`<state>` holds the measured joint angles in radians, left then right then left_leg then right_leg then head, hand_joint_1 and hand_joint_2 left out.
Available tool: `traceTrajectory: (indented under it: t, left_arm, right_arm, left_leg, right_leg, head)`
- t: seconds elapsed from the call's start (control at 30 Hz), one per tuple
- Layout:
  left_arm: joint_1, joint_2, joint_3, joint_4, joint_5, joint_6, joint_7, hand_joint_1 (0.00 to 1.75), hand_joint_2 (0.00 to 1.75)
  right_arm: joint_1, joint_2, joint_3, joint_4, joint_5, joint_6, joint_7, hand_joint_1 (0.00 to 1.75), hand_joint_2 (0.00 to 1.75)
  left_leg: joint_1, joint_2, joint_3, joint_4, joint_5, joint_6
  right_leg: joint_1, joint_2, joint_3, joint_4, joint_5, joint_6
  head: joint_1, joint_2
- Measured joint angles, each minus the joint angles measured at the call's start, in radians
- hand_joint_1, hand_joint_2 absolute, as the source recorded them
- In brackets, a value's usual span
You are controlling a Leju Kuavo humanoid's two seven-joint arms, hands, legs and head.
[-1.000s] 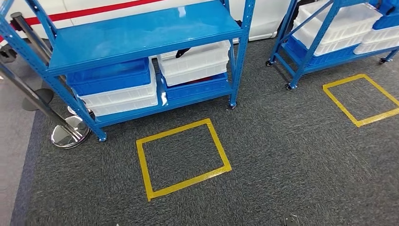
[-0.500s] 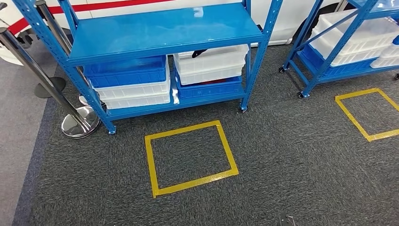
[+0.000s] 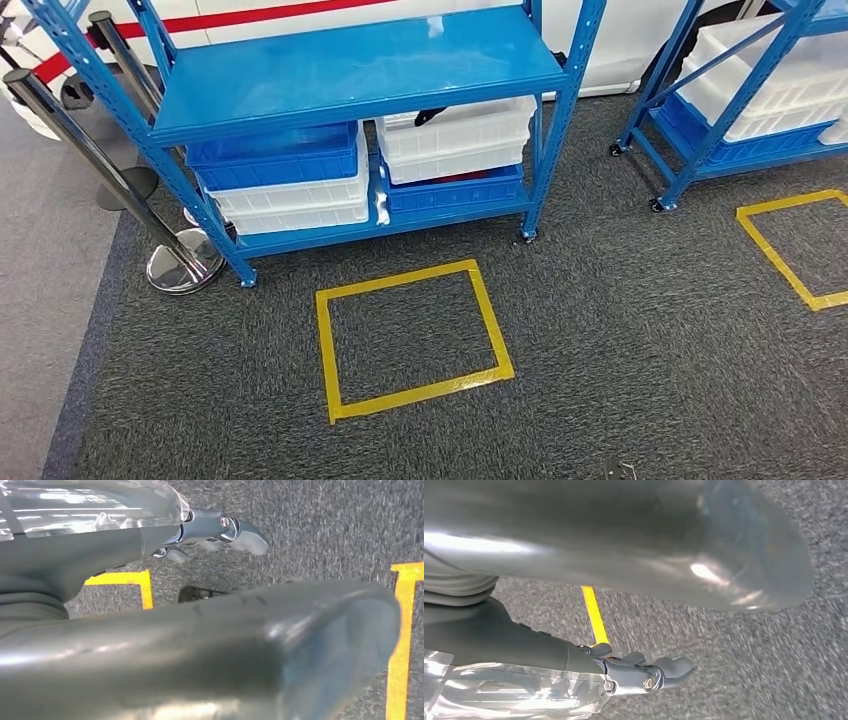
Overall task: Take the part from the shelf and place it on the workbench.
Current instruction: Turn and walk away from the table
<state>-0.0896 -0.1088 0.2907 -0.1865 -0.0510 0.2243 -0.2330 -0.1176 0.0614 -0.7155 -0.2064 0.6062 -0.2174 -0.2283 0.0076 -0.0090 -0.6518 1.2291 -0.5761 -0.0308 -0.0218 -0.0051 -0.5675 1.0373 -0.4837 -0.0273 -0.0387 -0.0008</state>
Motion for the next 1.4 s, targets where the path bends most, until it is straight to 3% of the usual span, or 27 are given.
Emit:
traceTrajectory:
  t: [0.03, 0.07, 0.1, 0.17, 0.23, 0.3, 0.4, 0.43, 0.5, 0.53, 0.57, 0.6, 0.63, 0.67, 0.73, 0.77, 0.87, 0.93, 1.03, 1.07, 1.1, 1.13, 1.2, 1.23, 1.27, 1.4]
  left_arm:
    - [0.001, 0.000, 0.000, 0.000, -0.001, 0.000, 0.000, 0.00, 0.00]
    - [0.003, 0.000, 0.000, 0.000, -0.001, 0.000, 0.000, 0.00, 0.00]
    - [0.005, 0.000, 0.000, 0.000, -0.001, 0.000, 0.001, 0.00, 0.00]
    - [0.005, 0.000, 0.000, 0.000, -0.002, 0.000, 0.002, 0.00, 0.00]
    - [0.003, 0.001, 0.000, 0.000, -0.004, -0.001, 0.004, 0.00, 0.00]
    - [0.002, 0.002, 0.000, 0.000, -0.005, -0.002, 0.005, 0.00, 0.00]
    - [0.003, 0.002, 0.000, 0.000, -0.006, -0.004, 0.007, 0.00, 0.00]
    - [0.002, 0.002, 0.000, 0.000, -0.007, -0.004, 0.008, 0.00, 0.00]
    - [0.000, 0.001, 0.000, 0.000, -0.007, -0.004, 0.008, 0.00, 0.00]
    - [-0.001, 0.000, 0.000, 0.000, -0.007, -0.005, 0.009, 0.00, 0.00]
    - [-0.001, 0.000, 0.000, 0.000, -0.007, -0.005, 0.010, 0.00, 0.00]
    - [0.000, 0.000, 0.000, 0.000, -0.007, -0.006, 0.011, 0.00, 0.00]
    - [0.001, 0.000, 0.000, 0.000, -0.007, -0.006, 0.011, 0.00, 0.00]
    - [0.001, -0.001, 0.000, 0.000, -0.007, -0.006, 0.012, 0.00, 0.00]
    - [0.000, -0.002, 0.000, 0.000, -0.007, -0.006, 0.012, 0.00, 0.00]
    - [-0.001, -0.002, 0.000, 0.000, -0.007, -0.006, 0.012, 0.00, 0.00]
    - [-0.002, -0.002, 0.000, 0.000, -0.005, -0.006, 0.011, 0.00, 0.00]
    - [-0.002, -0.002, 0.000, -0.001, -0.005, -0.006, 0.010, 0.00, 0.00]
    - [0.000, -0.002, 0.000, -0.001, -0.005, -0.007, 0.008, 0.00, 0.00]
    - [0.002, -0.002, 0.000, -0.001, -0.005, -0.008, 0.008, 0.00, 0.00]
    - [0.004, -0.002, 0.000, -0.001, -0.005, -0.008, 0.008, 0.00, 0.00]
    - [0.005, -0.002, 0.000, -0.001, -0.005, -0.008, 0.008, 0.00, 0.00]
    - [0.006, -0.002, 0.001, -0.001, -0.005, -0.009, 0.008, 0.00, 0.00]
    - [0.005, -0.002, 0.001, -0.001, -0.005, -0.009, 0.008, 0.00, 0.00]
    - [0.004, -0.002, 0.001, -0.001, -0.006, -0.009, 0.007, 0.00, 0.00]
    - [0.004, -0.002, 0.002, -0.001, -0.010, -0.010, 0.008, 0.00, 0.00]
  right_arm:
    - [0.000, 0.000, 0.000, 0.000, 0.000, 0.000, -0.001, 0.00, 0.00]
    - [0.000, 0.000, 0.000, 0.000, 0.001, 0.000, -0.001, 0.00, 0.00]
    - [0.001, 0.000, 0.000, 0.000, 0.001, 0.000, -0.002, 0.00, 0.00]
    - [0.001, 0.000, 0.000, 0.000, 0.001, 0.000, -0.006, 0.00, 0.00]
    - [0.000, 0.001, -0.001, 0.000, 0.001, 0.000, -0.010, 0.00, 0.00]
    - [-0.001, 0.002, -0.001, 0.000, 0.001, 0.000, -0.012, 0.00, 0.00]
    - [-0.003, 0.001, -0.002, -0.001, 0.001, 0.000, -0.013, 0.00, 0.00]
    - [-0.003, 0.000, -0.002, -0.002, 0.001, 0.000, -0.014, 0.00, 0.00]
    - [-0.002, 0.000, -0.002, -0.002, 0.001, 0.000, -0.013, 0.00, 0.00]
    - [-0.001, -0.001, -0.003, -0.002, 0.001, 0.000, -0.013, 0.00, 0.00]
    - [0.000, -0.001, -0.003, -0.002, 0.001, 0.000, -0.013, 0.00, 0.00]
    - [0.001, -0.002, -0.004, -0.002, 0.001, 0.000, -0.013, 0.00, 0.00]
    - [0.002, -0.002, -0.005, -0.002, 0.001, 0.000, -0.013, 0.00, 0.00]
    - [0.002, -0.003, -0.005, -0.002, 0.001, 0.000, -0.014, 0.00, 0.00]
    - [0.001, -0.004, -0.007, -0.002, 0.001, 0.001, -0.014, 0.00, 0.00]
    - [0.001, -0.004, -0.008, -0.002, 0.002, 0.001, -0.014, 0.00, 0.00]
    - [0.002, -0.003, -0.008, -0.002, 0.004, 0.001, -0.014, 0.00, 0.00]
    - [0.001, -0.003, -0.009, -0.002, 0.004, 0.002, -0.015, 0.00, 0.00]
    - [0.001, -0.003, -0.010, -0.002, 0.005, 0.002, -0.015, 0.00, 0.00]
    - [0.001, -0.003, -0.011, -0.002, 0.005, 0.002, -0.015, 0.00, 0.00]
    - [0.002, -0.003, -0.011, -0.002, 0.005, 0.002, -0.015, 0.00, 0.00]
    - [0.002, -0.003, -0.011, -0.002, 0.005, 0.002, -0.015, 0.00, 0.00]
    - [0.002, -0.003, -0.011, -0.002, 0.004, 0.002, -0.015, 0.00, 0.00]
    - [0.001, -0.003, -0.011, -0.002, 0.004, 0.002, -0.015, 0.00, 0.00]
    - [0.001, -0.002, -0.012, -0.002, 0.004, 0.002, -0.015, 0.00, 0.00]
    - [-0.001, -0.002, -0.012, -0.002, 0.003, 0.001, -0.015, 0.00, 0.00]
  left_leg:
    - [0.001, 0.001, -0.034, 0.058, -0.016, -0.001]
    - [0.001, 0.002, -0.054, 0.085, -0.012, 0.000]
    - [0.001, 0.002, -0.054, 0.071, 0.012, 0.003]
    - [-0.002, 0.004, -0.005, -0.055, 0.095, 0.016]
    - [-0.009, 0.007, 0.045, -0.168, 0.139, 0.031]
    - [-0.016, 0.008, 0.058, -0.196, 0.134, 0.038]
    - [-0.008, 0.005, 0.075, -0.218, 0.135, 0.050]
    - [-0.005, 0.005, 0.083, -0.226, 0.136, 0.055]
    - [-0.006, 0.005, 0.091, -0.230, 0.131, 0.063]
    - [-0.006, 0.003, 0.095, -0.229, 0.127, 0.064]
    - [-0.006, 0.002, 0.099, -0.229, 0.123, 0.065]
    - [-0.006, 0.000, 0.106, -0.229, 0.118, 0.063]
    - [-0.006, -0.001, 0.113, -0.227, 0.112, 0.061]
    - [-0.005, -0.003, 0.121, -0.225, 0.105, 0.058]
    - [-0.009, -0.005, 0.127, -0.218, 0.090, 0.047]
    - [-0.011, -0.006, 0.128, -0.216, 0.084, 0.041]
    - [-0.011, -0.006, 0.131, -0.215, 0.075, 0.026]
    - [-0.008, -0.002, 0.114, -0.169, 0.046, 0.015]
    - [-0.002, 0.002, 0.013, 0.018, -0.034, 0.004]
    - [0.000, 0.002, -0.016, 0.063, -0.040, 0.002]
    - [0.001, 0.002, -0.027, 0.071, -0.025, 0.002]
    - [0.002, 0.002, -0.020, 0.039, 0.009, 0.003]
    - [0.000, 0.004, 0.034, -0.096, 0.091, 0.013]
    - [-0.003, 0.005, 0.059, -0.154, 0.114, 0.020]
    - [-0.006, 0.005, 0.074, -0.190, 0.124, 0.025]
    - [-0.006, 0.003, 0.087, -0.220, 0.127, 0.044]
  right_leg:
    - [0.002, -0.001, 0.003, 0.000, -0.003, -0.001]
    - [0.003, -0.002, 0.008, 0.000, -0.007, -0.002]
    - [0.005, -0.002, 0.014, 0.000, -0.012, -0.001]
    - [0.007, -0.002, 0.030, 0.000, -0.022, 0.001]
    - [0.009, -0.003, 0.040, 0.000, -0.032, 0.009]
    - [0.009, -0.006, 0.042, -0.003, -0.037, 0.019]
    - [0.009, -0.006, 0.041, 0.013, -0.053, 0.033]
    - [0.010, -0.004, 0.025, 0.048, -0.072, 0.036]
    - [0.008, 0.000, -0.044, 0.170, -0.122, 0.039]
    - [0.007, 0.001, -0.084, 0.231, -0.138, 0.042]
    - [0.006, 0.001, -0.113, 0.266, -0.136, 0.044]
    - [0.005, 0.001, -0.124, 0.264, -0.113, 0.045]
    - [0.004, 0.001, -0.115, 0.224, -0.072, 0.046]
    - [0.002, 0.001, -0.092, 0.156, -0.024, 0.046]
    - [0.002, 0.003, -0.048, 0.045, 0.028, 0.043]
    - [0.003, 0.004, -0.037, 0.019, 0.033, 0.039]
    - [0.004, 0.005, -0.032, 0.009, 0.025, 0.024]
    - [0.001, 0.004, -0.025, 0.002, 0.023, 0.011]
    - [0.001, 0.000, -0.018, 0.000, 0.016, 0.001]
    - [0.002, 0.000, -0.014, 0.000, 0.014, 0.000]
    - [0.002, 0.000, -0.010, 0.000, 0.010, 0.000]
    - [0.002, 0.001, -0.004, 0.000, 0.006, 0.002]
    - [0.003, 0.002, 0.010, 0.000, -0.002, 0.007]
    - [0.004, 0.003, 0.014, 0.000, -0.006, 0.011]
    - [0.004, 0.002, 0.015, 0.000, -0.008, 0.016]
    - [0.002, 0.001, 0.017, 0.001, -0.016, 0.038]
  head:
    - [0.000, 0.000]
    - [0.000, 0.000]
    - [0.000, 0.000]
    - [0.000, 0.000]
    - [0.001, 0.000]
    - [0.002, 0.000]
    - [0.003, 0.000]
    - [0.003, 0.000]
    - [0.004, 0.000]
    - [0.004, 0.000]
    - [0.004, 0.000]
    - [0.004, 0.000]
    - [0.004, 0.000]
    - [0.004, 0.000]
    - [0.004, 0.000]
    - [0.004, 0.000]
    - [0.004, 0.000]
    - [0.003, 0.000]
    - [0.001, 0.000]
    - [0.001, 0.000]
    - [0.001, 0.000]
    - [0.001, 0.000]
    - [0.002, 0.000]
    - [0.002, 0.000]
    - [0.002, 0.000]
    - [0.002, 0.000]
